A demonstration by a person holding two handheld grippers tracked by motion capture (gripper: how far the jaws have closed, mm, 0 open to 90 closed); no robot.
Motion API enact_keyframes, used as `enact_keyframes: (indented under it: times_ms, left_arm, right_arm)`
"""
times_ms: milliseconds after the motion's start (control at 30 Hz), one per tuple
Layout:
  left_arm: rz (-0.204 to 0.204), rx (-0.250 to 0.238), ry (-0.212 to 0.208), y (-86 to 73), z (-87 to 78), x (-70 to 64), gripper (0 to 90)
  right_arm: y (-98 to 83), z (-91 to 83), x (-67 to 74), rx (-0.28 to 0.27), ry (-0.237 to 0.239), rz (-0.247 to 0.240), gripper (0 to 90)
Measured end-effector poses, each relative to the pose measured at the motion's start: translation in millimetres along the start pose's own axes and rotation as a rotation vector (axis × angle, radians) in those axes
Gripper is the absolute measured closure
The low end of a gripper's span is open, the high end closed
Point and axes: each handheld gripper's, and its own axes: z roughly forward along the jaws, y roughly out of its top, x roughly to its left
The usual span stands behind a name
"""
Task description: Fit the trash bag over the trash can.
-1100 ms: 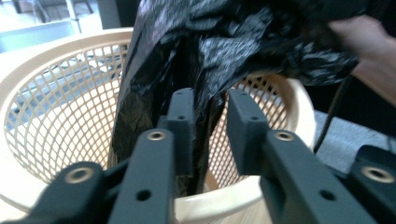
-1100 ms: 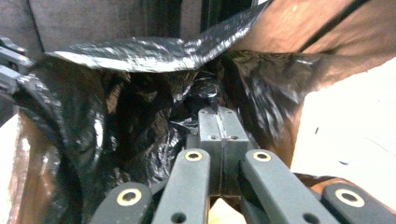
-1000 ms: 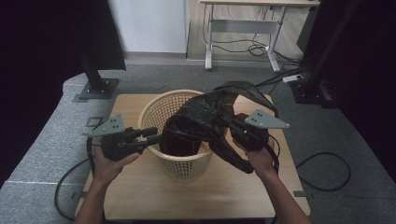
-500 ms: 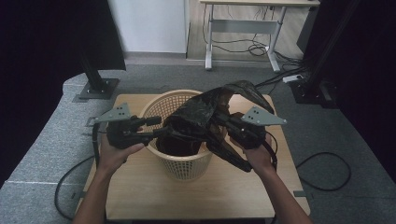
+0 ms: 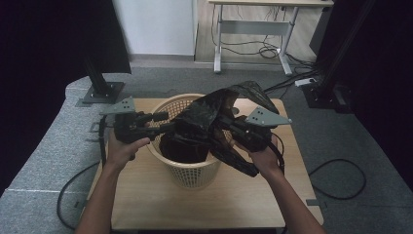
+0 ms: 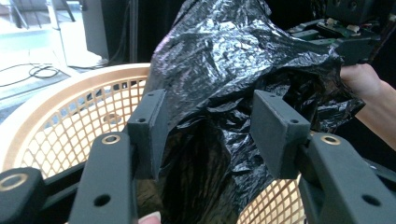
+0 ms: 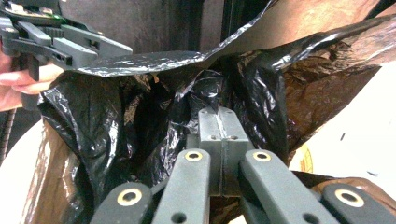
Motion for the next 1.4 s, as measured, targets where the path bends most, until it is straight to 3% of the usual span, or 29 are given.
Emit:
enact_keyframes:
  times_ms: [433, 767, 967, 1133, 1400]
  left_arm:
    - [0.016, 0.045, 0.023, 3.0, 11.3, 0.6, 48.6]
    - [0.067, 0.102, 0.054, 4.5, 21.1, -8.2, 85.2]
    - [0.075, 0.07, 0.063, 5.0, 14.4, -10.5, 89.6]
    - [0.037, 0.011, 0.067, 4.8, 0.7, -6.5, 89.8]
    - [-0.02, -0.035, 0.057, 2.0, -17.4, -1.1, 89.9]
  right_arm:
    - [10.1, 4.1, 3.4, -0.027, 0.026, 0.006, 88.8]
    - [10.0, 7.3, 5.6, -0.033, 0.043, 0.014, 88.8]
    - [5.9, -0.2, 0.5, -0.04, 0.042, 0.017, 88.8]
    - [-3.7, -18.2, -13.0, -0.061, 0.039, 0.027, 88.8]
    - [-13.2, -41.0, -31.7, -0.09, 0.037, 0.035, 88.8]
